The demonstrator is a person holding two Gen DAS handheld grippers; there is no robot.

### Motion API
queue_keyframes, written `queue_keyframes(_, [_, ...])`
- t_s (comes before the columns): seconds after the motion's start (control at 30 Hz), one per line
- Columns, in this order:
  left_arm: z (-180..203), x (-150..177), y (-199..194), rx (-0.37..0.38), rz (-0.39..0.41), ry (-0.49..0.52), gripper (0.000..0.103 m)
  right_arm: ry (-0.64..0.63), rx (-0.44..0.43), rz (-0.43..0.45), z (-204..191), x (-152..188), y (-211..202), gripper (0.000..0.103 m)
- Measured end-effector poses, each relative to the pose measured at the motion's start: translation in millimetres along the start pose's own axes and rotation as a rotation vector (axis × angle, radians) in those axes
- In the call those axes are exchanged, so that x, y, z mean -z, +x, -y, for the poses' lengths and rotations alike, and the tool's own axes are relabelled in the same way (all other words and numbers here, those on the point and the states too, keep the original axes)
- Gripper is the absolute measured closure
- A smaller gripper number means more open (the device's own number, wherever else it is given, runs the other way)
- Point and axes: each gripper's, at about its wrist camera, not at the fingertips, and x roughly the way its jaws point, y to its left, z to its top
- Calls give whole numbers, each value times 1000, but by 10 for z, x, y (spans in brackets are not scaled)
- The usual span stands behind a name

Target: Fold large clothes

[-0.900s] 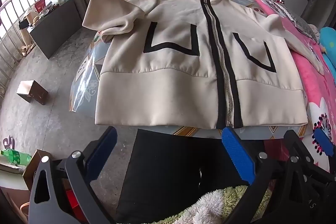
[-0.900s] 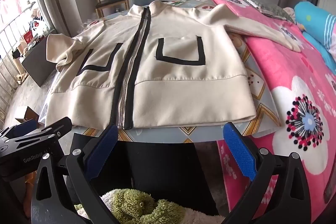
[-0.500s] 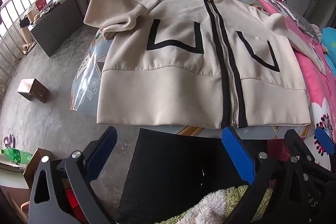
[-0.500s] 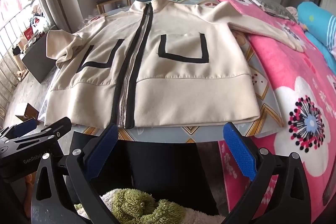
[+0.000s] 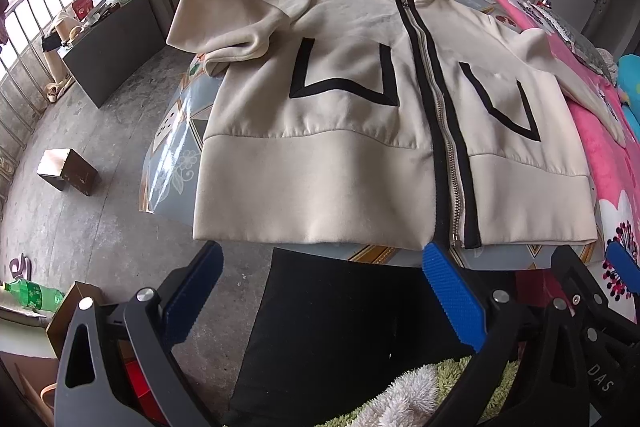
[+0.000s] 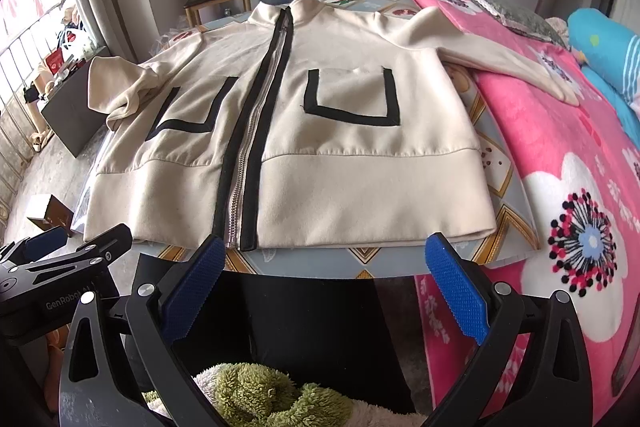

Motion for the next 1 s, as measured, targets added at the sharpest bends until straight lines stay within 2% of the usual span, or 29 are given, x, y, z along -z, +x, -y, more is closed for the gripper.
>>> queue_keyframes(1.0, [-61, -27, 9, -12, 1, -14, 5, -12, 10, 12, -61, -34, -23, 7])
